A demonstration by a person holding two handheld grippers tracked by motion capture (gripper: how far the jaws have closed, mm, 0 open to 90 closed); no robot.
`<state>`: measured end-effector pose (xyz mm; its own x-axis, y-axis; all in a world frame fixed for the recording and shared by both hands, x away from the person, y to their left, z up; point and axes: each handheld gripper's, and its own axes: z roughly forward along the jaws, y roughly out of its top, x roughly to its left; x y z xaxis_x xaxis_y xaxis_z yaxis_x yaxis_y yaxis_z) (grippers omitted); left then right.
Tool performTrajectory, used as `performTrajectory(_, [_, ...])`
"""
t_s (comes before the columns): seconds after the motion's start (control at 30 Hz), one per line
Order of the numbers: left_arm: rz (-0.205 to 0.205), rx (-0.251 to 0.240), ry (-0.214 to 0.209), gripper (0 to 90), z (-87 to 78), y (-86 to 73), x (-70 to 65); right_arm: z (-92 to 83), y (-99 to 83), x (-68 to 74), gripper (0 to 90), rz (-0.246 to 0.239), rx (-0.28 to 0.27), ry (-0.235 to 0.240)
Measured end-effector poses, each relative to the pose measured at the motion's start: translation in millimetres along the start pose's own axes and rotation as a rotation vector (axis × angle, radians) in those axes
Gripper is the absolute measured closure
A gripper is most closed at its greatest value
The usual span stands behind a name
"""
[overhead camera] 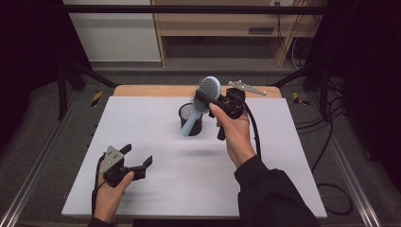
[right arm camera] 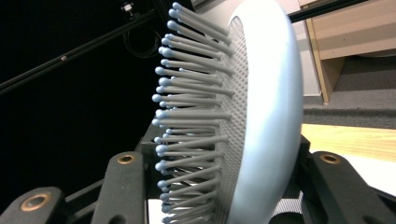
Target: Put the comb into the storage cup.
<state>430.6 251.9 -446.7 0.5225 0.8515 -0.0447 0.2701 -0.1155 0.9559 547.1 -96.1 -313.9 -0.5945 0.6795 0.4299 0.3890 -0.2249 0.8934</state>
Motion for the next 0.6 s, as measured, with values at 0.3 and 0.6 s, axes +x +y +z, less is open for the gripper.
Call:
performTrajectory(0.3, [-0.003,0.005,-0.004,6.0,0.3,-0.5,0.2,6.6,8.7,-1.8,50.3,-0.003,-0.020,-0.011])
performTrajectory(0.6, [-0.001,0.006,-0.005,6.0,0.2,-0.7,0.4,13.3,17.5,-6.6,50.3,-0.009,-0.042,-0.041])
